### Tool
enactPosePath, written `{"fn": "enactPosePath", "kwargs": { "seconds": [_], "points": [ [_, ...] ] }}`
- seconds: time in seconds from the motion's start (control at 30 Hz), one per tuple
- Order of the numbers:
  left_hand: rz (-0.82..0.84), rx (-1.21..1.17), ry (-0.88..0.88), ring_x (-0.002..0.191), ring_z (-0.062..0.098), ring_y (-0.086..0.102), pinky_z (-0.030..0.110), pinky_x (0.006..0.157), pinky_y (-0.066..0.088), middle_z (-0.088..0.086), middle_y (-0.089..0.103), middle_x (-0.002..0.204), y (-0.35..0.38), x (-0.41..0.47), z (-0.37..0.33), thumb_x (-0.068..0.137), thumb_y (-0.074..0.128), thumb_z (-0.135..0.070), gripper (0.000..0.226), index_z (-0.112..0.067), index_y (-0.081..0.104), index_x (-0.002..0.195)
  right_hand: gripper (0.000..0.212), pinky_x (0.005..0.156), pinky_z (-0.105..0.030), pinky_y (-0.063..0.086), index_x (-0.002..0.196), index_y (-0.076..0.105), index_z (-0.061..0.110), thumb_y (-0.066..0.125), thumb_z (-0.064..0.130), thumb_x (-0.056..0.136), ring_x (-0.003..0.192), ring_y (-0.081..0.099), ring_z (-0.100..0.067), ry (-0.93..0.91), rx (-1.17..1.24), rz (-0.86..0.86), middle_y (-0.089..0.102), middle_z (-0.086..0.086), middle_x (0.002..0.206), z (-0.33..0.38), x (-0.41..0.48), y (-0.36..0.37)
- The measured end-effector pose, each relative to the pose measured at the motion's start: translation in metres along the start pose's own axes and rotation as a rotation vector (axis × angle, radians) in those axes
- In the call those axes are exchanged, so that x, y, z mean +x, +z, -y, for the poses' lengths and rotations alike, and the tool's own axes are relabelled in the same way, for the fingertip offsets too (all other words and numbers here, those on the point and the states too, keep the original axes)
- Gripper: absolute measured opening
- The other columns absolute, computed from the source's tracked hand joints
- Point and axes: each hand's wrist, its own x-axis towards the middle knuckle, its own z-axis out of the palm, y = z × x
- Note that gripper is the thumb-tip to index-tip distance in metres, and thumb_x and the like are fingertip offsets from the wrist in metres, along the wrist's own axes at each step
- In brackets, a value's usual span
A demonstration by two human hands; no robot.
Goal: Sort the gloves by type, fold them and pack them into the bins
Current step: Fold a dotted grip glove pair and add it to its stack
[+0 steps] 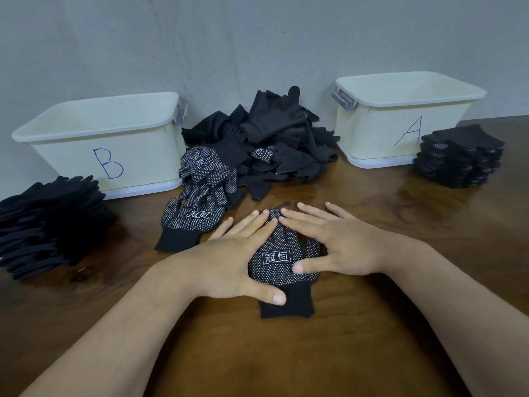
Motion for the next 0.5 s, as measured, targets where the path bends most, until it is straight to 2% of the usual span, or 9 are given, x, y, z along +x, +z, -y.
{"fn": "enactPosePath", "kwargs": {
  "seconds": [0.17, 0.3, 0.37, 0.4, 0.43, 0.5],
  "points": [
    [-0.022, -0.016, -0.012, 0.145, -0.011, -0.040, 0.042, 0.130, -0.016, -0.022, -0.036, 0.166, 0.003, 0.000, 0.002, 0.065, 0.055, -0.101, 0.140, -0.039, -0.024, 0.163, 0.101, 0.131, -0.045, -0.014, 0.166, -0.004, 0.052, 0.034, 0.096, 0.084, 0.153, -0.026, 0.011, -0.005, 0.007, 0.003, -0.017, 0.041, 0.167, -0.002, -0.002, -0.001],
    [-0.122, -0.112, 0.005, 0.148, -0.014, -0.031, 0.040, 0.131, -0.011, -0.028, -0.026, 0.169, 0.005, -0.002, 0.002, 0.064, 0.052, -0.104, 0.136, -0.043, -0.015, 0.166, 0.092, 0.132, -0.044, -0.010, 0.165, 0.007, 0.055, 0.037, 0.091, 0.087, 0.154, -0.017, 0.014, -0.016, 0.096, -0.064, -0.006, 0.045, 0.166, -0.002, -0.006, 0.000],
    [-0.268, -0.261, 0.002, 0.154, -0.013, -0.014, 0.036, 0.131, 0.000, -0.031, -0.006, 0.172, 0.000, -0.002, 0.003, 0.069, 0.053, -0.101, 0.123, -0.048, 0.003, 0.167, 0.084, 0.133, -0.045, -0.006, 0.165, 0.014, 0.055, 0.039, 0.087, 0.092, 0.155, -0.011, 0.015, -0.023, 0.151, -0.114, 0.000, 0.044, 0.167, -0.002, -0.008, 0.001],
    [-0.370, -0.329, -0.015, 0.156, -0.011, 0.001, 0.033, 0.130, 0.008, -0.030, 0.010, 0.171, -0.003, -0.002, 0.005, 0.074, 0.055, -0.095, 0.111, -0.047, 0.016, 0.167, 0.080, 0.133, -0.045, -0.004, 0.165, 0.016, 0.055, 0.040, 0.084, 0.094, 0.155, -0.008, 0.015, -0.017, 0.168, -0.135, 0.004, 0.044, 0.167, -0.002, -0.008, 0.001],
    [-0.484, -0.380, -0.045, 0.154, -0.008, 0.018, 0.029, 0.127, 0.018, -0.026, 0.028, 0.166, -0.005, 0.000, 0.009, 0.082, 0.059, -0.086, 0.094, -0.045, 0.031, 0.163, 0.077, 0.134, -0.045, -0.003, 0.165, 0.018, 0.055, 0.041, 0.081, 0.096, 0.155, -0.005, 0.016, -0.005, 0.181, -0.155, 0.006, 0.044, 0.167, -0.001, -0.008, 0.001],
    [-0.693, -0.421, -0.101, 0.134, -0.007, 0.046, 0.025, 0.117, 0.037, -0.023, 0.054, 0.145, -0.006, 0.003, 0.019, 0.097, 0.064, -0.058, 0.054, -0.039, 0.057, 0.147, 0.073, 0.134, -0.045, 0.002, 0.164, 0.021, 0.055, 0.039, 0.078, 0.097, 0.154, -0.002, 0.018, 0.021, 0.203, -0.188, 0.011, 0.046, 0.165, -0.001, -0.006, 0.001]
  ]
}}
